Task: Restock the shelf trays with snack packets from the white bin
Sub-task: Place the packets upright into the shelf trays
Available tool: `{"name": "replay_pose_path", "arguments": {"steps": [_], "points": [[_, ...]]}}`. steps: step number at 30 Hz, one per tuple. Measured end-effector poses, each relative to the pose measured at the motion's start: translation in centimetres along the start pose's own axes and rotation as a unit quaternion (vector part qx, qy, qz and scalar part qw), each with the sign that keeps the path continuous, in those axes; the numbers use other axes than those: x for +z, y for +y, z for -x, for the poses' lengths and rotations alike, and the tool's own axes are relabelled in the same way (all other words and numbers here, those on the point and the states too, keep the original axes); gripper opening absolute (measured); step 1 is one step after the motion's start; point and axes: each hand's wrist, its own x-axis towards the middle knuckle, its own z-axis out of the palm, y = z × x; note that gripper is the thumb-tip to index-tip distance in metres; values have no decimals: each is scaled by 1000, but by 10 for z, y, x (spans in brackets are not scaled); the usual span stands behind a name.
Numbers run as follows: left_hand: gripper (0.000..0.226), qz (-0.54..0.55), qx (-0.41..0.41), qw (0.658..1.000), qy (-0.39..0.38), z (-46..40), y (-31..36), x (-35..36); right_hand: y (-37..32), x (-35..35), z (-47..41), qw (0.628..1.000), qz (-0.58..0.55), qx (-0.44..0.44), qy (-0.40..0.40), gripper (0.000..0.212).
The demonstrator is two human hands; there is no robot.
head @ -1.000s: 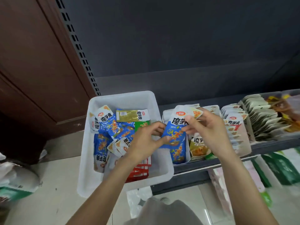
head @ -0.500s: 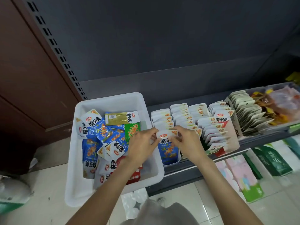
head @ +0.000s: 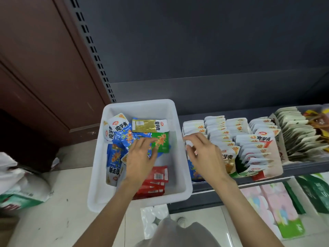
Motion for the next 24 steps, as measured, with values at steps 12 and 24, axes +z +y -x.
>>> {"name": "replay_pose_path", "arguments": {"steps": [12, 24], "points": [[85, -204, -200, 901, -326, -6, -51, 16, -36, 149, -59, 918, 125, -110, -360, 67], [19, -60, -214, 960, -171, -1, -47, -13, -38, 140, -59, 963, 14, -61, -262, 31]]}}
